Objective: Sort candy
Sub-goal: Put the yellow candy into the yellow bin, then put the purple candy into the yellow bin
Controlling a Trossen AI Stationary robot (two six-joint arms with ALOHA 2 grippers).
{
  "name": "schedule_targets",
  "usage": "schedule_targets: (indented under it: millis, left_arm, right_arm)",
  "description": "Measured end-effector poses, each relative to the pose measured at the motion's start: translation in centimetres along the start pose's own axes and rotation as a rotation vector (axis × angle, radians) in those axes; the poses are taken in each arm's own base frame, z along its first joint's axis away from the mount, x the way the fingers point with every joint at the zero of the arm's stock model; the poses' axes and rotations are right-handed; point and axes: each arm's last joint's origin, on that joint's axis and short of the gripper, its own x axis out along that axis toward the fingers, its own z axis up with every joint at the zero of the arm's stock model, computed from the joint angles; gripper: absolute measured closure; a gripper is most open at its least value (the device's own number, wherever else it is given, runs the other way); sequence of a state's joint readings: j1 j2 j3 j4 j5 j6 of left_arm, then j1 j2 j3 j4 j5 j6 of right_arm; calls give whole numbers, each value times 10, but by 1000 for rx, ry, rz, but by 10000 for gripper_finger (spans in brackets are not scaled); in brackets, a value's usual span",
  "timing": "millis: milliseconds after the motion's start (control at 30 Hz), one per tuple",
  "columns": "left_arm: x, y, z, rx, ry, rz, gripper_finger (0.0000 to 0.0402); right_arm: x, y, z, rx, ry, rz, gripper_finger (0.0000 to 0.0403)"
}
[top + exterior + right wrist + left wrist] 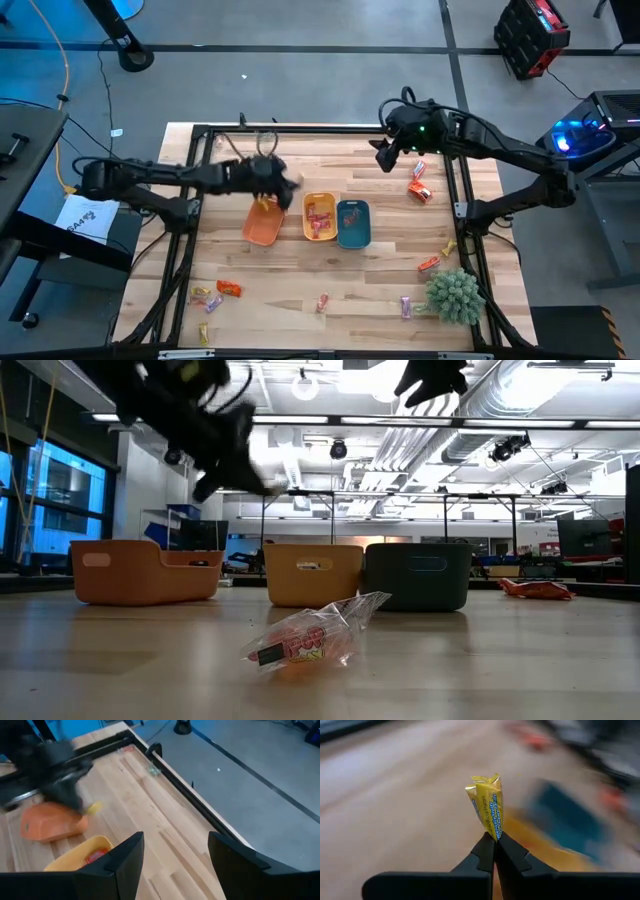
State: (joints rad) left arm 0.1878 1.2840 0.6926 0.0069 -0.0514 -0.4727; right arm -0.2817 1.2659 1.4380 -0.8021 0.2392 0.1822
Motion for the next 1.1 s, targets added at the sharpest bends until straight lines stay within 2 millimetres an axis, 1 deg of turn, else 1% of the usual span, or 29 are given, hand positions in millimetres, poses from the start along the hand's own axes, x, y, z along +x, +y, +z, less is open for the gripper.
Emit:
schedule_targets:
  millis: [67,133,233,333,400,467,567,633,733,800,933,1033,1100]
  left_arm:
    - [1,-24,-5,88,1,-125,401]
    - [5,-43,-11,160,53,-163,401]
    - [15,-60,-21,210,172,-112,397]
    - [28,-72,-25,229,255,-72,377]
    - [35,-80,-21,221,259,-53,355]
    - [41,-85,-8,183,216,-31,329]
    - [43,-90,14,128,151,-15,288]
    - [41,-89,24,101,167,-2,263]
    - [32,-88,25,65,289,-4,235]
    - [21,-92,16,47,385,-17,224]
    - [-8,-114,-15,88,509,-30,220]
    - [-36,-134,-40,97,503,-51,221]
    - [-58,-146,-60,112,515,-65,221]
  right_arm:
    - [0,0,1,4,-14,5,187]
    - [1,1,3,6,-25,8,187]
    - [1,1,3,6,-25,11,187]
    - [1,1,3,2,-22,26,187]
    - [1,2,2,-2,-17,49,187]
    - [1,2,2,-2,-15,64,187]
    - [1,3,2,-34,-14,69,187]
    - [1,3,2,-58,-15,72,187]
    - [1,3,2,-74,-11,94,187]
    - [1,4,1,-75,7,131,187]
    - [0,8,-6,-60,76,192,187]
    - [-2,14,-10,-60,105,206,187]
    - [-4,19,-10,-51,104,223,187]
